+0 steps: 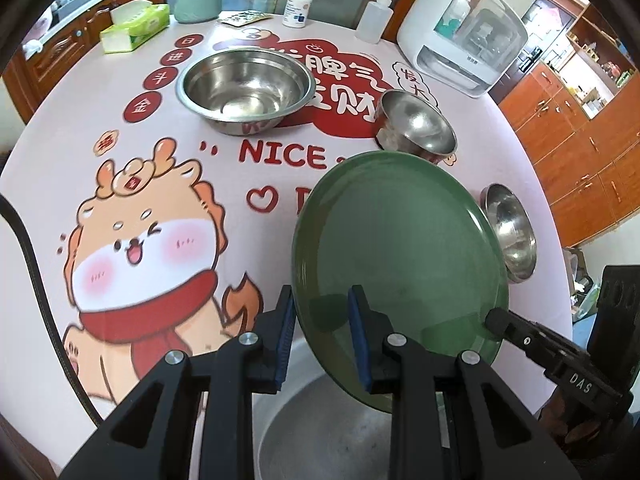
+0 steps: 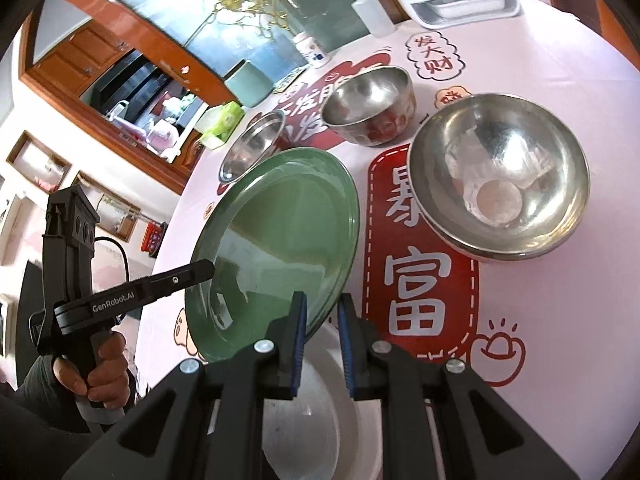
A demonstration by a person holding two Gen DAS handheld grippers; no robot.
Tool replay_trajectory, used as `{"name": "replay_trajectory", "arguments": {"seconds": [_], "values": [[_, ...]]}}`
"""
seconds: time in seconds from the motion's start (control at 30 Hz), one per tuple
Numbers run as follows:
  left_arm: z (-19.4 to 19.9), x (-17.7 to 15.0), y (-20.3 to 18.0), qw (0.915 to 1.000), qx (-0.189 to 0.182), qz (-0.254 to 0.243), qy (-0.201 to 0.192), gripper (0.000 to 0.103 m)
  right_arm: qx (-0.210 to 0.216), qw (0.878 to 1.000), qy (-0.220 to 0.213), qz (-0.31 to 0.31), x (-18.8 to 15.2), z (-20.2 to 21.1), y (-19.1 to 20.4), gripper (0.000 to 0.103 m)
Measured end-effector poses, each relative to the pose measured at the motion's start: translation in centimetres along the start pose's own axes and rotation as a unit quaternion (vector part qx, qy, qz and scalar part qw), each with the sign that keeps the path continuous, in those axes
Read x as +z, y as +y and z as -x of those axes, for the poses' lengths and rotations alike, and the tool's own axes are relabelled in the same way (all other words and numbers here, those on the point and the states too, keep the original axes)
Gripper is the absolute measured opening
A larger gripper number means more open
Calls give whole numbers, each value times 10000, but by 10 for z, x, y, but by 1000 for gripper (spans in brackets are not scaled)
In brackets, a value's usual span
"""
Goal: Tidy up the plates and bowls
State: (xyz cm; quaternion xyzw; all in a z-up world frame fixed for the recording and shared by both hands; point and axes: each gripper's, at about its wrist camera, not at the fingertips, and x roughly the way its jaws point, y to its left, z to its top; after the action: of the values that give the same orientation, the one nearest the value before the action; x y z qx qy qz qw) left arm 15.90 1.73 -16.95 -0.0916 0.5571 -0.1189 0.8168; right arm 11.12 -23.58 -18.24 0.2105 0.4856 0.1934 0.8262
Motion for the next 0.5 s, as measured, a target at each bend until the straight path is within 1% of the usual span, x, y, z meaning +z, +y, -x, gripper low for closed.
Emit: {"name": "replay_trajectory", "arguments": {"seconds": [0.27, 0.5], "values": [[18, -38, 4, 9995, 134, 272, -90, 25, 119, 9991, 178, 357, -15, 8, 10, 15], [28, -71, 6, 9987, 182, 455, -106, 25, 138, 9973, 387, 602, -31, 11, 15, 15]]}}
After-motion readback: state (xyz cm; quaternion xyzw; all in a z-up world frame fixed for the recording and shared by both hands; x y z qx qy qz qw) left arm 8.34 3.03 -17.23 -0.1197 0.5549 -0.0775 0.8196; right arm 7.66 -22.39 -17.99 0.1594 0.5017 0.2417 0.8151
